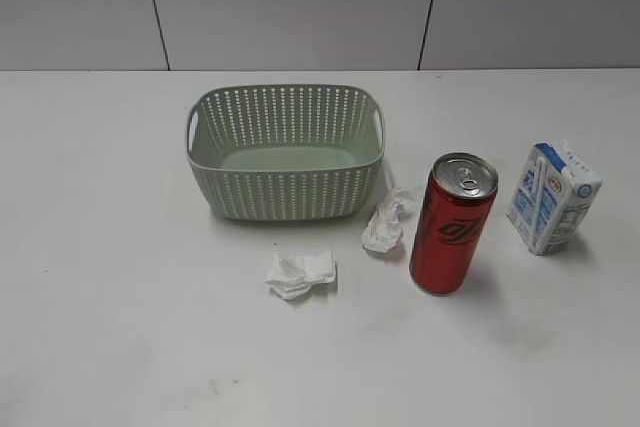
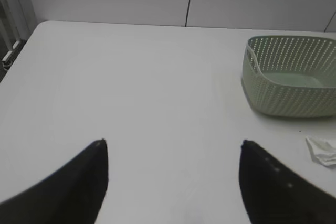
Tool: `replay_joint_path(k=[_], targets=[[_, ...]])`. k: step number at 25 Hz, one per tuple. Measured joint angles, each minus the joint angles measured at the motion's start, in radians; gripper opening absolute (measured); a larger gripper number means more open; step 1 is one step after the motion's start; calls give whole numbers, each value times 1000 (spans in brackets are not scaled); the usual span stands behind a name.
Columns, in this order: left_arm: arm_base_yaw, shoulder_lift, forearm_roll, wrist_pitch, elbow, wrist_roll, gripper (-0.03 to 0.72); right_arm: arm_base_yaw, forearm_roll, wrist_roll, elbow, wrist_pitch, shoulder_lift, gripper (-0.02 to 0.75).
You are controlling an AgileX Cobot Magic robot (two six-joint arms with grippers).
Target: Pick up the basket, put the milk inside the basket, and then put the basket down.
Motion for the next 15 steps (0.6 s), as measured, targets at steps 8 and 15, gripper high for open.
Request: replay_joint_path(k=[8, 15], targets=[[0, 136, -11, -128, -33, 3, 589, 0, 0, 0, 0, -1, 0, 476], [0, 367, -70, -237, -37, 18, 589, 0, 0, 2, 0, -2, 0, 519]])
